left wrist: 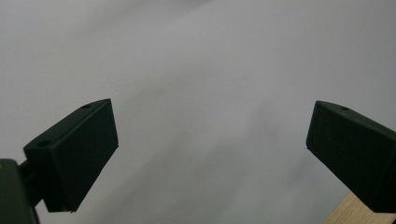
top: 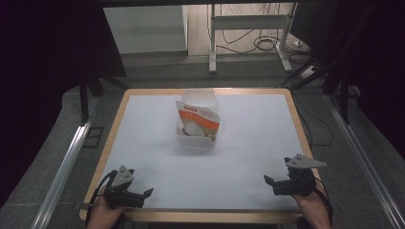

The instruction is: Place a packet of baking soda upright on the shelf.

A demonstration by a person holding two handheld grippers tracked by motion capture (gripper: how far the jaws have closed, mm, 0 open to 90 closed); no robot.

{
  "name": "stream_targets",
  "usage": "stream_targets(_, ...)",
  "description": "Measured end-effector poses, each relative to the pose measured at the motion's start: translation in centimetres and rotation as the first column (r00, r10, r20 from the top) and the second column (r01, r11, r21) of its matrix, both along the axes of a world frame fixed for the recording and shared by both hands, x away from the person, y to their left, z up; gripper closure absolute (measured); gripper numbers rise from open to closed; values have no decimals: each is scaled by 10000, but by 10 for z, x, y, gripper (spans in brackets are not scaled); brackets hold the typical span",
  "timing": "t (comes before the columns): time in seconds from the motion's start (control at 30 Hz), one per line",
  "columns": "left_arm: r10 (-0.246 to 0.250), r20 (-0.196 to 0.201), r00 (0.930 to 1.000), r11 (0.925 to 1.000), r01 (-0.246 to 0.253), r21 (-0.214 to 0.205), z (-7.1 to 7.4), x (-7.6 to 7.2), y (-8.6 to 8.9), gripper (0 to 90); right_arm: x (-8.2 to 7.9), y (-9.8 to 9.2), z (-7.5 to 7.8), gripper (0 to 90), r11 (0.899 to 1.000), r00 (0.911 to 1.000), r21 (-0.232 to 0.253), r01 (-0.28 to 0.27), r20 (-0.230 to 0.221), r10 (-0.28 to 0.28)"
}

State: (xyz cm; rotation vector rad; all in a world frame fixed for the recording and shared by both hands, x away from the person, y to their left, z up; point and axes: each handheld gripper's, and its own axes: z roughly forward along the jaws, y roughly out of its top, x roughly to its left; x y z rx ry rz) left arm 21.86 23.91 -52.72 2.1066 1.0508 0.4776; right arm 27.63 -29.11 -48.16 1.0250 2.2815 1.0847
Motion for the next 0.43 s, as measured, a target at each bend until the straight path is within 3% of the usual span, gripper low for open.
stream_targets(0.1,-3,-3,10000,10000,3,1,0,0,0,22,0,-3,-7,3,9999,9997,150,46,-246,-43)
stream_targets(0.13,-11,-12,10000,10000,11,5,0,0,0,22,0,-5,-12,3,9996,9979,262,51,-641,-34)
stream_targets(0.2,-16,-15,10000,10000,16,22,0,0,0,22,1,-6,-14,3,9997,9970,246,59,-775,-39)
stream_targets(0.33,-36,-3,10000,10000,36,65,0,0,0,22,1,-3,-15,3,9999,9972,145,-14,-746,25)
stream_targets(0.43,-56,-15,10000,9999,56,109,0,0,-1,22,0,0,-17,3,9995,9976,-226,-204,-662,189)
